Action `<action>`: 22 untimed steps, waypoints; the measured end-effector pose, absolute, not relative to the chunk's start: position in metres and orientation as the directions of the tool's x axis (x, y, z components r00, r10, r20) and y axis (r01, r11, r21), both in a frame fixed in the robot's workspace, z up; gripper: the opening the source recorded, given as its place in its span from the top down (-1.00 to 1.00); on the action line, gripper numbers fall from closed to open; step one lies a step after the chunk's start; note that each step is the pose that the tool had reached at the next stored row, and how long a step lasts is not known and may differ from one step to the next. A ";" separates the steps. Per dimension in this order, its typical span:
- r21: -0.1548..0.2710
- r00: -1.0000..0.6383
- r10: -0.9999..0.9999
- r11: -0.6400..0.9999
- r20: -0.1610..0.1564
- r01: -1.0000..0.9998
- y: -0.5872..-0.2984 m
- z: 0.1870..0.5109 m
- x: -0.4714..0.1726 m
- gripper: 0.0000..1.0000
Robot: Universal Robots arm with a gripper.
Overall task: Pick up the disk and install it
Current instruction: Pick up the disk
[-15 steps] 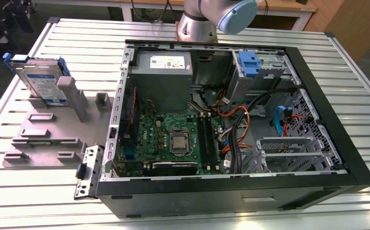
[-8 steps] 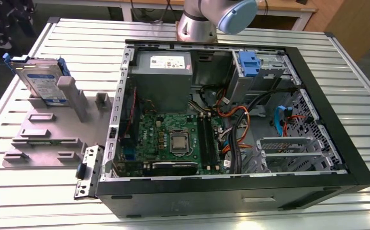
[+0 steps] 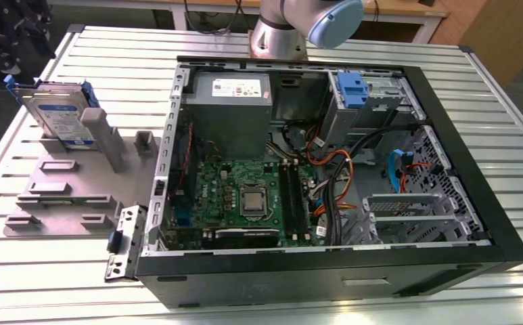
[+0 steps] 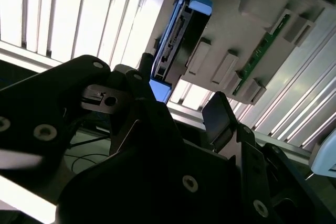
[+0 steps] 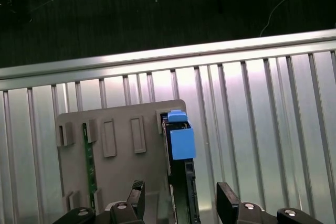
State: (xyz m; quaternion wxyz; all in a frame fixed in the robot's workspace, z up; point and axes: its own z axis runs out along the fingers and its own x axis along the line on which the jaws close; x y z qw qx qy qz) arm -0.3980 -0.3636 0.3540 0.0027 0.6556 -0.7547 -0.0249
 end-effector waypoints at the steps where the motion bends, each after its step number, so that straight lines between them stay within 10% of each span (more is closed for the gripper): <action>1: 0.041 -0.140 -0.990 0.139 -0.029 -0.989 -0.363 0.353 -0.398 -0.29; 22: 0.041 -0.098 -0.995 0.097 -0.029 -0.994 -0.361 0.332 -0.398 -0.29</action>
